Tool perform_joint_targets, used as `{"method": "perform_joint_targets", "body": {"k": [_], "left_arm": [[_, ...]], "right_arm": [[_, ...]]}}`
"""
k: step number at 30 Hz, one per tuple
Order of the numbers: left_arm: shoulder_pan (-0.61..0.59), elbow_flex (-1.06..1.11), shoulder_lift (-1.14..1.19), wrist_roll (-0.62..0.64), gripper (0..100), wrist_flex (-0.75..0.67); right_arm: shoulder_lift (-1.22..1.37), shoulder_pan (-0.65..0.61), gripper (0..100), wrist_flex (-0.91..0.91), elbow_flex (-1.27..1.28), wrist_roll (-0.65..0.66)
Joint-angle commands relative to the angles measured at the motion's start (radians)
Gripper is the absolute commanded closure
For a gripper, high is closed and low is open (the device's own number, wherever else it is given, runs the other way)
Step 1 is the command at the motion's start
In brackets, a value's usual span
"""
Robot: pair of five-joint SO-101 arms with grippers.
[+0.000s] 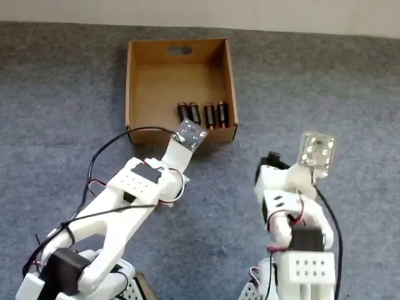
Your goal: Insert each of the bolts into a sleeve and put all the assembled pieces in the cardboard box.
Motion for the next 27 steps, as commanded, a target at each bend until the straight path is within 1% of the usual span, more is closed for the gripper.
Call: {"method": "perform_joint_targets", "body": {"k": [1, 4, 8, 12, 13, 16, 19, 22, 24, 27], "left_arm": [[-0.013, -0.002, -0.044, 0.009, 99, -0.018], [-0.013, -0.001, -0.045, 0.009, 99, -0.018], [-0.019, -0.001, -0.050, 0.011, 99, -0.018], [-0.090, -0.005, -0.051, 0.014, 99, -0.018], [-0.111, -0.005, -0.051, 0.026, 99, -0.018], [-0.171, -0.008, -0.051, 0.126, 99, -0.018], [-0.211, -0.010, -0.053, 0.149, 99, -0.018], [-0.214, -0.033, -0.053, 0.150, 99, -0.017], [-0.214, -0.067, -0.056, 0.152, 99, -0.008], [-0.217, -0.111, -0.111, 0.152, 99, 0.055]], "right_arm": [[-0.162, -0.105, 99.3, 0.001, -0.010, 0.017], [-0.249, -0.177, 99.3, -0.064, -0.008, 0.017], [-0.286, -0.226, 99.3, -0.168, -0.008, 0.017], [-0.249, -0.277, 99.3, -0.314, 0.001, 0.017], [-0.234, -0.297, 99.3, -0.361, 0.013, 0.017], [-0.188, -0.340, 99.3, -0.473, 0.101, 0.017], [-0.160, -0.341, 99.3, -0.564, 0.237, 0.014], [-0.168, -0.341, 99.3, -0.659, 0.340, 0.015], [-0.182, -0.341, 99.3, -0.682, 0.384, 0.015], [-0.209, -0.341, 99.3, -0.682, 0.410, 0.015]]}}
